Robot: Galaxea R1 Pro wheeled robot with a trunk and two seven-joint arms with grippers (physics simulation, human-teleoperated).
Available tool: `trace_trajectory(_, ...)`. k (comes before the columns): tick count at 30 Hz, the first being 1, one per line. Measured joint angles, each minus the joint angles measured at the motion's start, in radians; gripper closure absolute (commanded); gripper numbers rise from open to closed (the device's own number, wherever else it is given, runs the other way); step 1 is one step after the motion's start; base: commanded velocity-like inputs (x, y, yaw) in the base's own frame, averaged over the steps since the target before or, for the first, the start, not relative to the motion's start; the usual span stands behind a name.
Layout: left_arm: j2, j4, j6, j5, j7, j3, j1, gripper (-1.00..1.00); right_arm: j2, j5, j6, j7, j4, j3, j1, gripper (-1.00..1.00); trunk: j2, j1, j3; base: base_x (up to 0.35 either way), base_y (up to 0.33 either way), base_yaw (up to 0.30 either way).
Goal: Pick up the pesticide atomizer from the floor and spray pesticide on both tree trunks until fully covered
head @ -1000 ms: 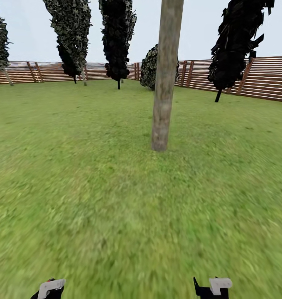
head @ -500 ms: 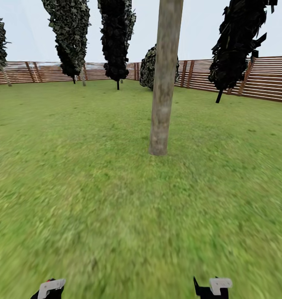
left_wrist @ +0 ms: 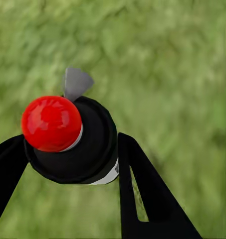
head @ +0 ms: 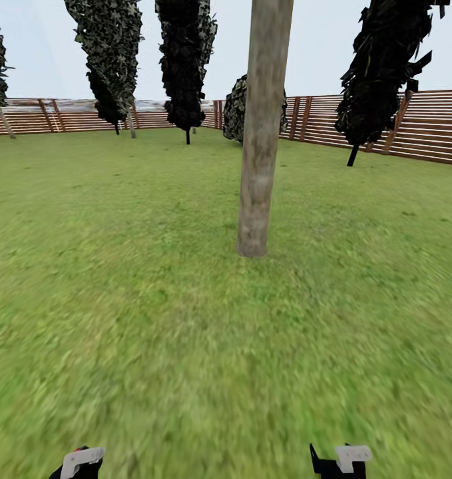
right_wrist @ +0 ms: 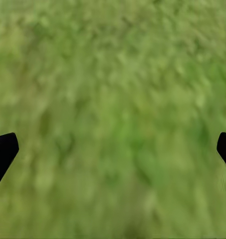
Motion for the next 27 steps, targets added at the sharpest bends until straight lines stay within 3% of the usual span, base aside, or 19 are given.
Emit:
trace_trajectory(13,0.000,0.000,0.000,0.000,0.000,0.000,0.000,1.00,0.000,0.000,0.000,0.000,0.000,0.000,0.000,-1.00,0.000,0.000,0.004,0.339,-0.015,-0.229)
trace_trajectory(27,-0.001,0.000,0.000,0.000,0.000,-0.001,0.000,1.00,0.000,0.001,0.000,0.000,0.001,0.000,0.000,-1.00,0.000,0.000,0.005,0.339,0.000,-0.016)
